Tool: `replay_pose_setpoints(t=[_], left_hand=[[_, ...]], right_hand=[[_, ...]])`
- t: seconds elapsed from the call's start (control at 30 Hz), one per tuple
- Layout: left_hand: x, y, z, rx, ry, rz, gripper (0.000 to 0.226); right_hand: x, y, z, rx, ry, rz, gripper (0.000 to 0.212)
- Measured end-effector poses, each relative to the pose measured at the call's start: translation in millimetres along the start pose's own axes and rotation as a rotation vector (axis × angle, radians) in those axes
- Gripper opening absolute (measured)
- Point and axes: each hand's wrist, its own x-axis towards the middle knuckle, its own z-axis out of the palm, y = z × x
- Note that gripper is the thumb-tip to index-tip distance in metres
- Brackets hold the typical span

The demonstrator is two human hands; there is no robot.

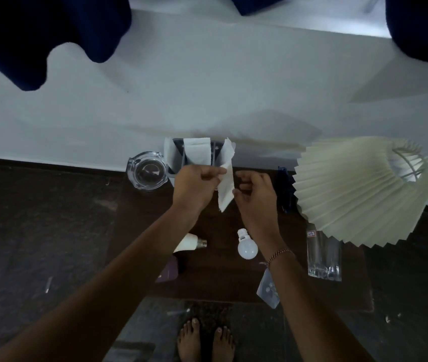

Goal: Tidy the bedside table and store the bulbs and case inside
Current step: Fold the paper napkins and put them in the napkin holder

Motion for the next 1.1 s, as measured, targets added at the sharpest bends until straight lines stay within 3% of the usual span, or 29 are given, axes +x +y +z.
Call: replay_pose_setpoints(t=[0.3, 0.53, 0.67, 0.83, 1.1], left_hand=[[13, 4, -36, 0.116, 0.082, 0.214, 0.020], [23, 10, -53, 0.187, 0.052, 0.360, 0.033], [27, 6, -57, 0.278, 0.058, 0.409, 0.042], [30, -2, -61, 0.392, 0.063, 0.417, 0.038], [34, 8, -63, 0.374, 0.115, 0.502, 0.035]], right_hand=[[33, -42, 10, 0.015, -0.101, -0.151, 0.070], [53, -56, 19, -0.240, -0.138, -0.284, 0.025], [55, -57, 26, -0.254, -0.109, -0.300, 0.017], [54, -55, 34, -0.239, -0.129, -0.276, 0.012], [60, -64, 33, -0.120, -0.067, -0.269, 0.009]])
